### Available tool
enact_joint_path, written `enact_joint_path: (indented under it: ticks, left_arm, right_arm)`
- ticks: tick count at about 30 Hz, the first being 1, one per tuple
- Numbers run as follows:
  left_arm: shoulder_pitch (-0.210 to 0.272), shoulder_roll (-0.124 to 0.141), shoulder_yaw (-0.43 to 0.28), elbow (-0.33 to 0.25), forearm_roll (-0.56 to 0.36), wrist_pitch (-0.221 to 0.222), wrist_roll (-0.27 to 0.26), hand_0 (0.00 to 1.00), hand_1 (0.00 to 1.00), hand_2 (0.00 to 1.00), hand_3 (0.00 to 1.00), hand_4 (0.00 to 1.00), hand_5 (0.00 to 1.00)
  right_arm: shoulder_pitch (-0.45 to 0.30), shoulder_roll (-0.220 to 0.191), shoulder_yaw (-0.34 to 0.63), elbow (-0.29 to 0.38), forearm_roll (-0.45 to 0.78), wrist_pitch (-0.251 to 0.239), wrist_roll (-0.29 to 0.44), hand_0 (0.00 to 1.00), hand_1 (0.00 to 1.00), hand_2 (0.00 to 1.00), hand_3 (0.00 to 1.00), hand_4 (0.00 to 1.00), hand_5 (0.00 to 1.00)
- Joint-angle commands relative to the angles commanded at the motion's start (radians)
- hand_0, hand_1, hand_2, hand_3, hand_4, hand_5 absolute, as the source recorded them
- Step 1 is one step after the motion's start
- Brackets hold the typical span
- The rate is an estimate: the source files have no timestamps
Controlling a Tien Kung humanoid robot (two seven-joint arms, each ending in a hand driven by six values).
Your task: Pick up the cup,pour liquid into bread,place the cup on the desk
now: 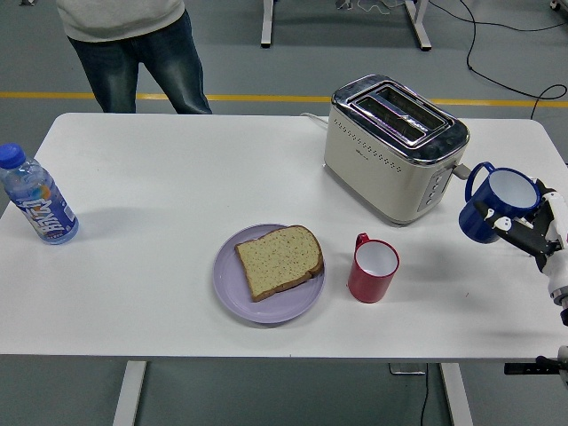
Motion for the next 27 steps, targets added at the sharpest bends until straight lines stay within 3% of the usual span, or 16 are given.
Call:
enact_joint_path:
  ticks: [8,27]
  left_arm:
    - [-0.001,0.000,-0.001,-0.001,0.001,0.001,0.002,0.690,0.756,0.773,0.611,0.396,0.998]
    - [-0.004,0.000,0.004,-0.002,-0.005,0.000,0.003,0.690,0.756,0.773,0.611,0.396,0.998]
  right_arm:
    - [0.007,0.017,-0.048,-0.069,-0.039,-0.010,0.063,0.379,0.297,0.463,0.492,0.703,0.002]
    - [0.011,0.035,-0.098,-0.189,-0.081,-0.033,0.123,0.424,0.306,0.467,0.489,0.703,0.002]
